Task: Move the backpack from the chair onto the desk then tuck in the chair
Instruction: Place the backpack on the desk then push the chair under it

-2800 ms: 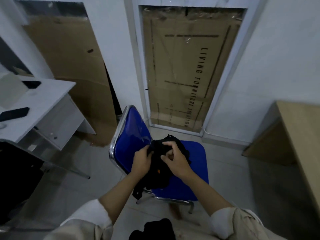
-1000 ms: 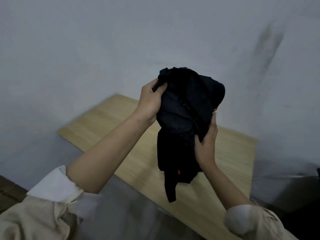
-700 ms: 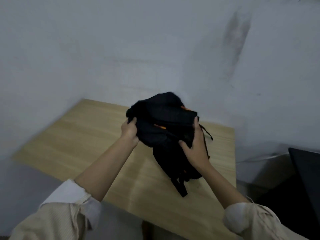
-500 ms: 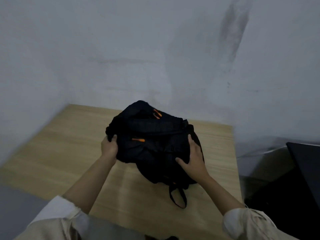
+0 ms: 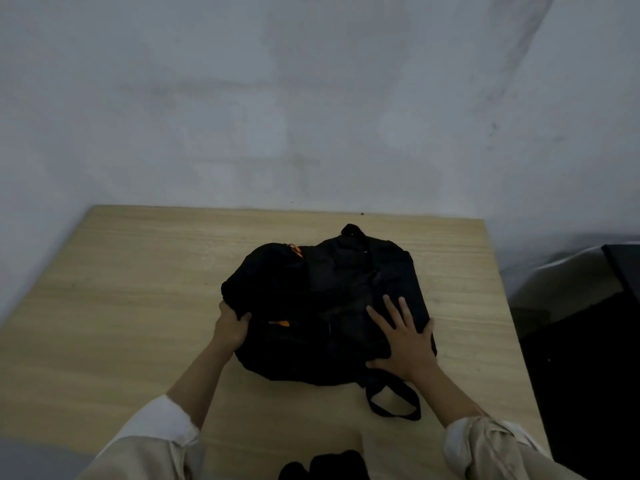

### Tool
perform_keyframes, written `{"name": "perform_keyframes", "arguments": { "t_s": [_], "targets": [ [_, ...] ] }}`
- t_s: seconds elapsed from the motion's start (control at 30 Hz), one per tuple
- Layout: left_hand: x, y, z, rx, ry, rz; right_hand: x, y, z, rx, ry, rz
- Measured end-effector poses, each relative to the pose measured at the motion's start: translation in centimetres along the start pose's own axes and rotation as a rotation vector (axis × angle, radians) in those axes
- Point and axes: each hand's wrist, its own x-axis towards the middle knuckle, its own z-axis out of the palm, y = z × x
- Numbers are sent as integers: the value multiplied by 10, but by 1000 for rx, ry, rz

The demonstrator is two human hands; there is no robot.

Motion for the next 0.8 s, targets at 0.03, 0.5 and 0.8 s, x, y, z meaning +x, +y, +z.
{"name": "perform_keyframes", "arguments": {
  "t_s": [0.03,0.5,0.8],
  "targets": [
    [7,5,4,10,-29,30,1,6,-1,7,11,32],
    [53,78,103,-10,-218,147,10,108,-32,61,-100,328],
    [89,84,125,-6,-85,170,58,136,-56,40,-146,321]
  ]
}}
